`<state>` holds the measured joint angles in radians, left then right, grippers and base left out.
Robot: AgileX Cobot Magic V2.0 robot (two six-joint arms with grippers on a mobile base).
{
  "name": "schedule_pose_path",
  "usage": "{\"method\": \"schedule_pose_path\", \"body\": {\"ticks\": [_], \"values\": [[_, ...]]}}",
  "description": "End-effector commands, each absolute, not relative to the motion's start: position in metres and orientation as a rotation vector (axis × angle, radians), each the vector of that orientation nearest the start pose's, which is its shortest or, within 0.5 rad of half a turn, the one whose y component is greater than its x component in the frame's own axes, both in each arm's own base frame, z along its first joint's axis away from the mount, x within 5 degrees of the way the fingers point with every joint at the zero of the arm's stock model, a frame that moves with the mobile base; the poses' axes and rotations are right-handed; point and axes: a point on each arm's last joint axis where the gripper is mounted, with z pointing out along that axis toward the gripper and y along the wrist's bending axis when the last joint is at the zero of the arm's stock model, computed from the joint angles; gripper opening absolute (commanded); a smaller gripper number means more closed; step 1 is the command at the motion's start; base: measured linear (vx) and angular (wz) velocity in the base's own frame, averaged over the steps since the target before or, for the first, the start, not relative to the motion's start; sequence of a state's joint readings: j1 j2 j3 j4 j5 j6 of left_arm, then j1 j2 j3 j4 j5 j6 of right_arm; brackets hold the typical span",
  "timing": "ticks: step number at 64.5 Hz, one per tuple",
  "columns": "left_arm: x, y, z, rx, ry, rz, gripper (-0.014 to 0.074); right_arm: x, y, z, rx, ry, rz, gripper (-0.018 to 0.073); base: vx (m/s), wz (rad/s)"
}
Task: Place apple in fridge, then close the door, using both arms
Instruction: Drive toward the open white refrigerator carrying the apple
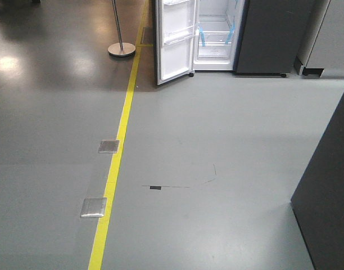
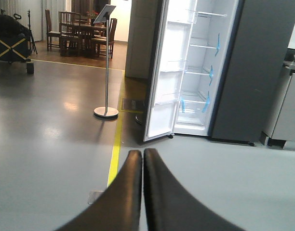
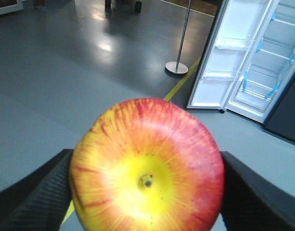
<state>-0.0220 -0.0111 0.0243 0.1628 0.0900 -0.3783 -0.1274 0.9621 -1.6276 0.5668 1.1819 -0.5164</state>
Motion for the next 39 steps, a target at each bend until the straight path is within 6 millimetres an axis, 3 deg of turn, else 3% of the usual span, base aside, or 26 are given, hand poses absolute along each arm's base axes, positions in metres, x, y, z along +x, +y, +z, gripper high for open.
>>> {"method": "schedule_pose_path", "body": {"ticks": [1, 39], "values": [[0.0543, -0.0007, 0.2105, -0.155, 1.481, -0.195, -0.0007, 0.1138, 0.031, 0.5492, -0.449, 1.73, 0.219, 0.013, 0.24, 0.03], [0.0543, -0.0007, 0.2105, -0.155, 1.481, -0.195, -0.0007, 0.1138, 0.031, 0.5492, -0.449, 1.73, 0.219, 0.013, 0.26, -0.04]]}}
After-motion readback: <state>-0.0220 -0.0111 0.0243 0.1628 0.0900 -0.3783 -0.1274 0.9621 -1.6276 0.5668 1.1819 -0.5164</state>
